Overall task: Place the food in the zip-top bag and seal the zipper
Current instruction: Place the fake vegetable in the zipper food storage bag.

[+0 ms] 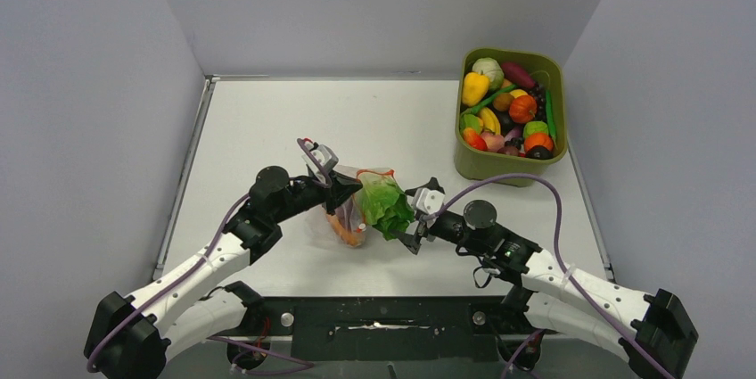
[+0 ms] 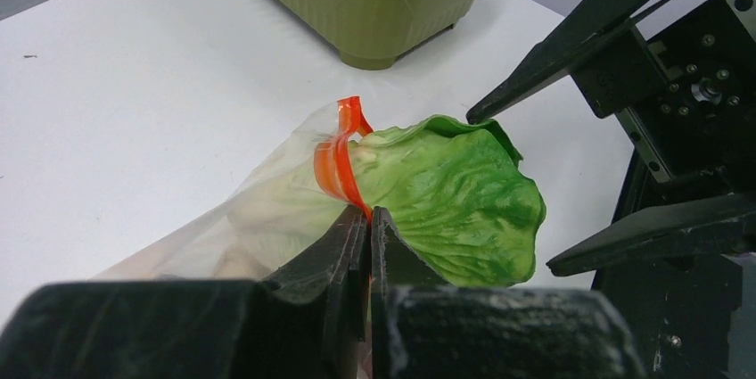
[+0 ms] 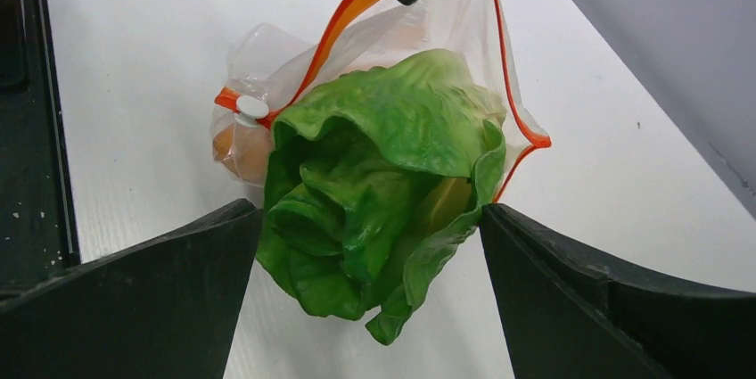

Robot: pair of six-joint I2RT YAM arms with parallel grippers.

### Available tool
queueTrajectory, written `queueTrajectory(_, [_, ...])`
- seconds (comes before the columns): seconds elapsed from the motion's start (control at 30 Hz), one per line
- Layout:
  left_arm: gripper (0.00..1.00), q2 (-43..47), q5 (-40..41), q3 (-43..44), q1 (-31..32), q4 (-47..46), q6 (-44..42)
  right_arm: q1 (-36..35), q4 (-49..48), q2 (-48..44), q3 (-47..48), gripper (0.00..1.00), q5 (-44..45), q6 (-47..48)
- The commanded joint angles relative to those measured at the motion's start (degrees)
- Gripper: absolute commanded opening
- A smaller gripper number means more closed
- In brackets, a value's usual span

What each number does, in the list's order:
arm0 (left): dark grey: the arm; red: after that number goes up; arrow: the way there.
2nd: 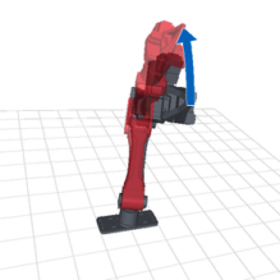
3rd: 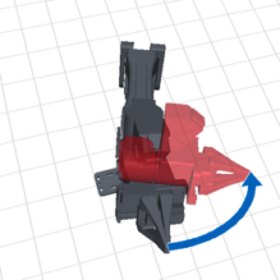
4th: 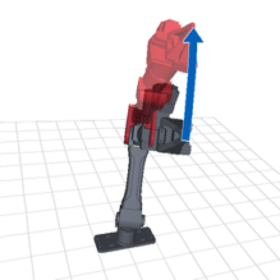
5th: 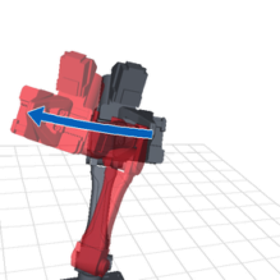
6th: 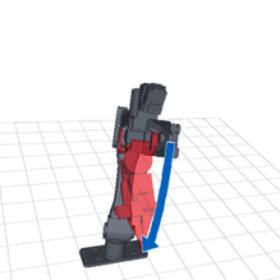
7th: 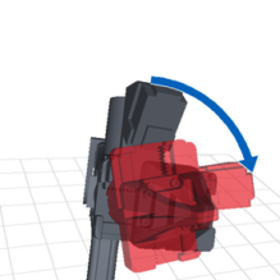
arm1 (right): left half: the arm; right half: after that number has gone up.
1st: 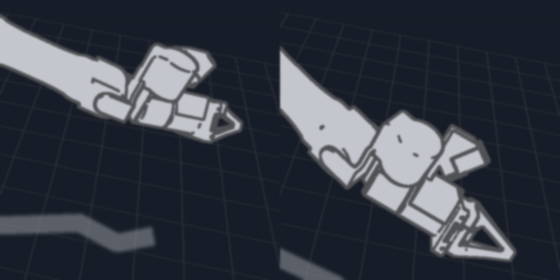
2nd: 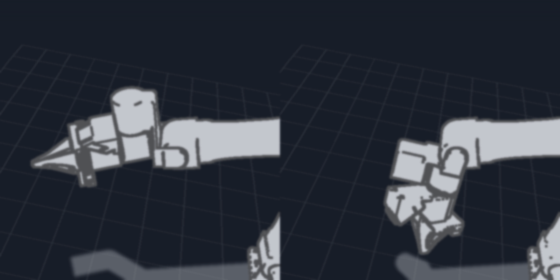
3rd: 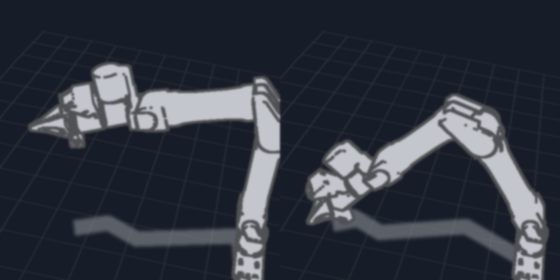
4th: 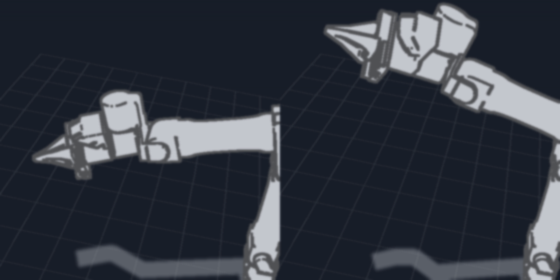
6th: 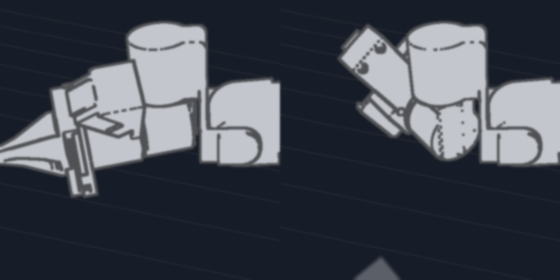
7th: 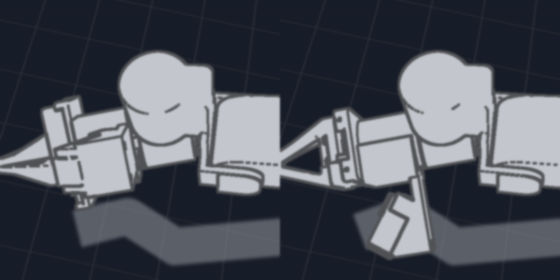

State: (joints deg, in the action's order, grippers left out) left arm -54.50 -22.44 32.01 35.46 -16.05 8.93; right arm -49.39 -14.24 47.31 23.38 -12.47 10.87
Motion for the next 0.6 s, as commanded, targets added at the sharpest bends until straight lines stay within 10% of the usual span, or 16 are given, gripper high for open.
queueTrajectory(0.0, [0.00, 1.9, -0.2, 4.0, -0.5, -3.8, 0.3, -2.5, -5.8, -0.2, -0.9, 0.98, 4.7, 7.3])
queueTrajectory(0.4, [0.00, 3.1, -2.1, 3.7, -0.8, -4.6, 1.8, -3.1, -14.3, 9.0, 0.2, 0.98, 11.7, 2.3])
queueTrajectory(0.57, [0.00, 3.6, -3.7, 2.6, -0.8, -5.4, 1.9, -3.1, -18.2, 11.2, 1.0, 0.58, 11.2, -4.3])
